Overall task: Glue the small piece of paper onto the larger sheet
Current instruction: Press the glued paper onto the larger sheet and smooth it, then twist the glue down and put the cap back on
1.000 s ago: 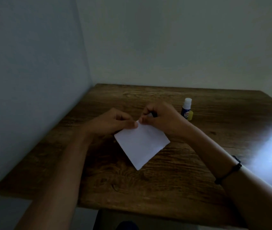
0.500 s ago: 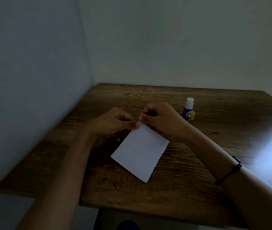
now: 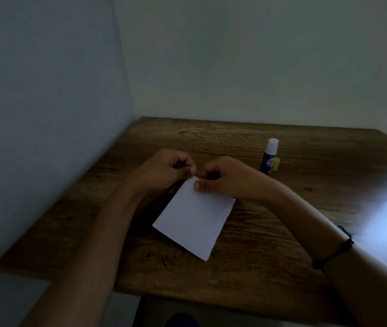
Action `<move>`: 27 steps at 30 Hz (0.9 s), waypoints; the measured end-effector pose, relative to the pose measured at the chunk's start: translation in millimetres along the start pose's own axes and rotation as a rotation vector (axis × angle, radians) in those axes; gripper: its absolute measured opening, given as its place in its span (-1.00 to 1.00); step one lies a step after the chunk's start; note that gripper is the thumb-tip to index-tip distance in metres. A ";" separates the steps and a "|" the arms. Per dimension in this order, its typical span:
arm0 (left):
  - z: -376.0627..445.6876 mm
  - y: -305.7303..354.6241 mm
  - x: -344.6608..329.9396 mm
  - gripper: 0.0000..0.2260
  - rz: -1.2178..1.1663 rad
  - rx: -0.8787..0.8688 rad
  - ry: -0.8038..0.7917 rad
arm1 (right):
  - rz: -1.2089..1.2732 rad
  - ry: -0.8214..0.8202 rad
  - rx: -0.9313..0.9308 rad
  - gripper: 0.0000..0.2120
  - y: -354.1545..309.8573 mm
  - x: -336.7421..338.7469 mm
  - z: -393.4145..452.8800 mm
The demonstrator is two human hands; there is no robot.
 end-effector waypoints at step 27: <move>-13.0 -9.0 33.8 -0.81 -0.030 0.109 0.391 | 0.248 0.099 -0.140 -0.57 24.7 10.6 -2.5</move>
Point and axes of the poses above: each hand's wrist, its own z-axis towards the middle knuckle, its own x-axis out of the back of the hand, y = z × x, the point moved 10 cm from there along z, towards the middle knuckle, and after that the axes turned 2 degrees about -x, right-handed, at the moved point
